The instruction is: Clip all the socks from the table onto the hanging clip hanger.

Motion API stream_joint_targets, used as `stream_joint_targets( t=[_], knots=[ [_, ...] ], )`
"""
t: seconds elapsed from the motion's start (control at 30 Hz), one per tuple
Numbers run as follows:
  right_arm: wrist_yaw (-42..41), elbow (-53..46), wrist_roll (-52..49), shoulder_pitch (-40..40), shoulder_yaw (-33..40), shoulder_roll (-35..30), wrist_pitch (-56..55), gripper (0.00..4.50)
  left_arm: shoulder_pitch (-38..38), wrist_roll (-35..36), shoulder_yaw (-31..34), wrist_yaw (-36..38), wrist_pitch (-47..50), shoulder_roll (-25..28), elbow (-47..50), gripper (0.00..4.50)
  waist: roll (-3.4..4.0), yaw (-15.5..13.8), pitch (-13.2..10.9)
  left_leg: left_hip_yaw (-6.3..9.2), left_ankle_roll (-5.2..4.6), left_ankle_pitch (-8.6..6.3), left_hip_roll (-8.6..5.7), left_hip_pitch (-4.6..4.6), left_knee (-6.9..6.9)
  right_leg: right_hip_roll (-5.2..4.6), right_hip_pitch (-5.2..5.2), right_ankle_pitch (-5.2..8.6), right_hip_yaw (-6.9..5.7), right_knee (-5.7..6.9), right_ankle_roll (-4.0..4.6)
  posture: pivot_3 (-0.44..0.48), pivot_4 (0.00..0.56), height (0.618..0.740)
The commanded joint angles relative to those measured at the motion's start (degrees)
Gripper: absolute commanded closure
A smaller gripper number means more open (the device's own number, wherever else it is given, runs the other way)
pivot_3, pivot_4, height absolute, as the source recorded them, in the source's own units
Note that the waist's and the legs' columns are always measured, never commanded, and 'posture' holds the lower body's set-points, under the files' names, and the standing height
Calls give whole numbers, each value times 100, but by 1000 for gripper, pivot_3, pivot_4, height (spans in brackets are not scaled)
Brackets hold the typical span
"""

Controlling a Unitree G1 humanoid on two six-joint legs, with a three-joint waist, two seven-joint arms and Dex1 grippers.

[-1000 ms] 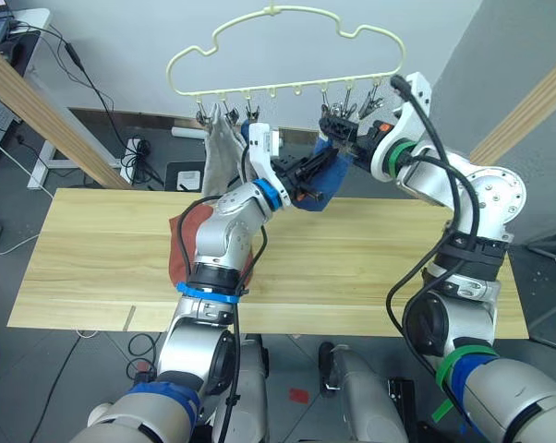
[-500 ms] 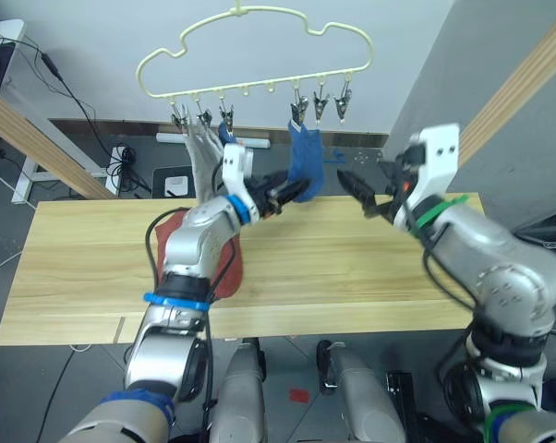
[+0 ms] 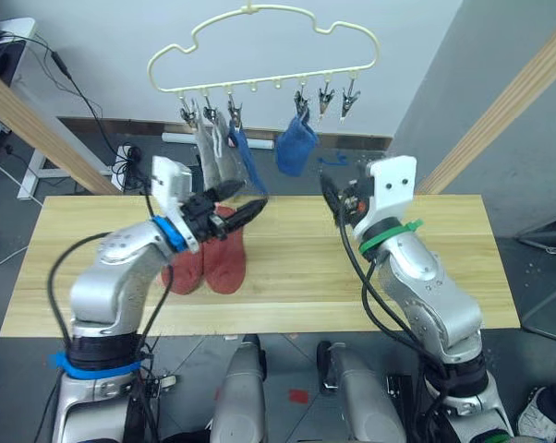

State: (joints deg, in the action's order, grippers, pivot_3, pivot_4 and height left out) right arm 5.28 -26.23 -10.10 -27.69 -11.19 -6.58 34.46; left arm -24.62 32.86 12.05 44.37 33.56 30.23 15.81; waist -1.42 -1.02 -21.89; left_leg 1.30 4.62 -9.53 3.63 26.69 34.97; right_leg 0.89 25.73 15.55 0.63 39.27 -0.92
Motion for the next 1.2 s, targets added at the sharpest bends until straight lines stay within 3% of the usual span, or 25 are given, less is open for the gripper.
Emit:
stream_joint_targets(
  t=[0.03, 0.1, 0.7, 0.83, 1.2],
  knots=[
    [125, 279, 264, -265, 51, 356, -505, 1178, 34, 297, 98, 64, 40, 153, 447, 1268, 0, -31, 0, 0, 0, 0, 1, -1, -1, 1, 0, 0, 0, 1, 0, 163, 406, 740],
    [160, 533, 425, -453, 88, 491, -653, 1708, -8, 385, 114, -11, 68, 178, 532, 1268, 0, -43, 0, 1, 1, 0, 2, 0, -2, 2, 0, 0, -1, 0, 0, 167, 406, 740],
    [-16, 2179, 690, -1509, 609, 968, -1929, 1708, -394, 570, 181, -386, -225, 152, 649, 1268, 0, -65, 0, 0, -4, -2, 1, 3, -2, 0, -1, -16, -1, -3, 28, 203, 398, 740],
    [-35, 2306, 701, -1598, 643, 1052, -2046, 2604, -406, 575, 186, -423, -254, 194, 646, 1268, 0, -77, 0, 1, -3, -2, 1, 3, -3, 0, -1, -20, -4, 0, 34, 209, 396, 740],
    [76, 2612, 812, -1811, 724, 1130, -2117, 2604, -376, 594, 179, -414, -276, 223, 664, 1268, 0, -100, 0, 2, -5, -2, 1, 0, -1, -1, -1, -20, -5, 13, 34, 210, 394, 740]
  ],
)
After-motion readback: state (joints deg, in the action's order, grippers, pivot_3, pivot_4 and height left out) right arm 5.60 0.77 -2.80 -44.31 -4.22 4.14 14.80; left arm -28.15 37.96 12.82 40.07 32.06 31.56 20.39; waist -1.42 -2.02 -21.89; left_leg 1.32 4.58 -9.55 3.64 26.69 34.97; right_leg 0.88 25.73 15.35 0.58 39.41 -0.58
